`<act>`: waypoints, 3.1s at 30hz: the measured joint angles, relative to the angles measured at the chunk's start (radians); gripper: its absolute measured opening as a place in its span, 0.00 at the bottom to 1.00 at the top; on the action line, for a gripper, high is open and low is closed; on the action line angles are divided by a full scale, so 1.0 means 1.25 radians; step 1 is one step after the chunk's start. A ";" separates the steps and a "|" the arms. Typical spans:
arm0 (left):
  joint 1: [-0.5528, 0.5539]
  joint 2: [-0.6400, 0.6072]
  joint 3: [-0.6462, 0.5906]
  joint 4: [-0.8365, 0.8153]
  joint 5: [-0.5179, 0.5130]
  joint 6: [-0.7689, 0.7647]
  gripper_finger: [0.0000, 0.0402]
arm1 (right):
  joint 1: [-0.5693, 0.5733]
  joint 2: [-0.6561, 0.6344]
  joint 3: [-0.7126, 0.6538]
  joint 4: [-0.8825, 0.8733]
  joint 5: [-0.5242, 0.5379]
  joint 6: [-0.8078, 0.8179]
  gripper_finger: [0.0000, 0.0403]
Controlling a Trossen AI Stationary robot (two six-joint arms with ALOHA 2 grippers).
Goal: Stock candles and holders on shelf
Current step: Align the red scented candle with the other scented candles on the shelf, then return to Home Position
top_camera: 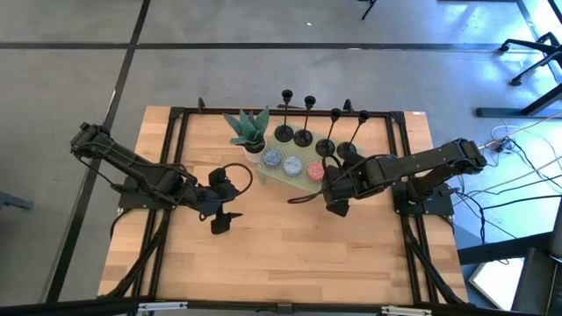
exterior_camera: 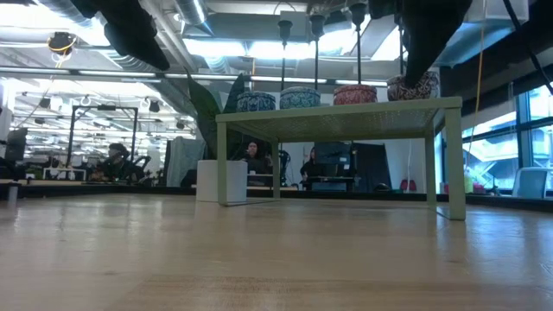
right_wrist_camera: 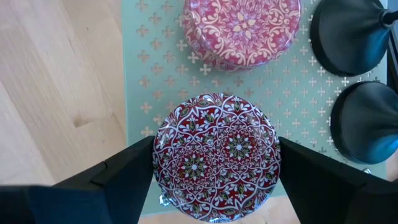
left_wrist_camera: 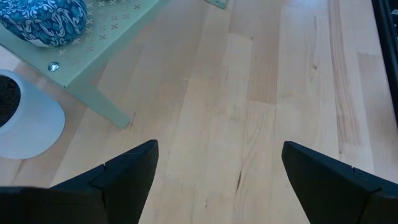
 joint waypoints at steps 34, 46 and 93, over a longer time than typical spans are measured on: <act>0.000 0.000 0.000 0.000 0.000 0.000 0.85 | 0.007 -0.005 0.052 -0.058 0.057 0.038 0.87; 0.000 0.000 0.000 0.000 0.000 0.000 0.85 | 0.108 -0.005 0.291 -0.062 0.067 0.039 0.87; 0.003 -0.050 0.066 -0.007 0.027 0.037 0.85 | 0.400 -0.185 0.231 0.031 0.165 -0.125 0.87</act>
